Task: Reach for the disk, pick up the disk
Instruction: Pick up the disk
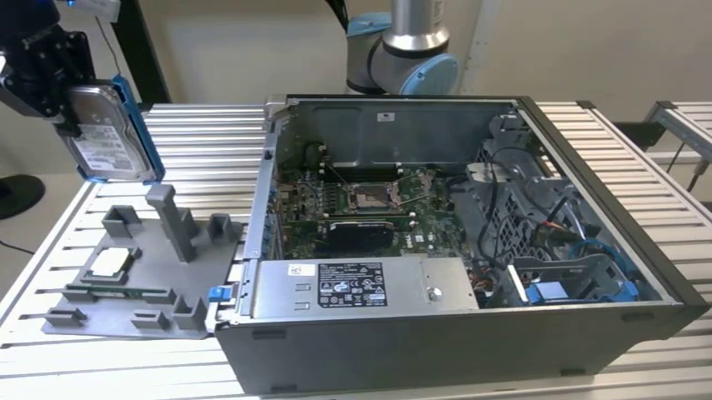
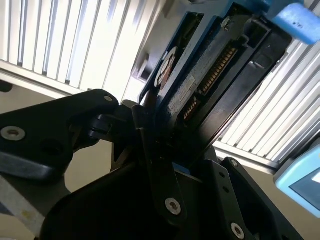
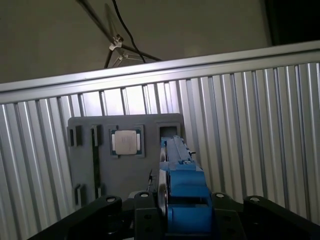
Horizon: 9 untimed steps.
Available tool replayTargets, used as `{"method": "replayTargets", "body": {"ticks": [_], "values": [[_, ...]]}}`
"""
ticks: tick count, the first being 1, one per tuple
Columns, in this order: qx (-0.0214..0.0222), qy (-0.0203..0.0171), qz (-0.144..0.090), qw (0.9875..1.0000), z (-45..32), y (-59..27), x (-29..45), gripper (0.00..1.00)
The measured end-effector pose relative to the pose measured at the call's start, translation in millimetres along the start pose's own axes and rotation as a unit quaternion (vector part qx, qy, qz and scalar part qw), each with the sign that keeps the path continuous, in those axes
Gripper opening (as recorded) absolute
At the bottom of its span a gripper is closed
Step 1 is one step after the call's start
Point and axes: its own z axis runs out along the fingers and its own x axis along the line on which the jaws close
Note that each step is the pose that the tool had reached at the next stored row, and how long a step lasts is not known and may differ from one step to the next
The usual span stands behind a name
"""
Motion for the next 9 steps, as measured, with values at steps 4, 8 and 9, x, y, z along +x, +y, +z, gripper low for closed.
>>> {"method": "replayTargets", "body": {"ticks": [4,8,9], "values": [[-0.0001,0.0,0.0,1.0,-6.5,0.0,-0.1,0.0],[-0.0001,0.0,0.0,1.0,-13.2,0.0,-0.2,0.0],[-0.0001,0.0,0.0,1.0,-14.8,0.0,-0.3,0.0]]}}
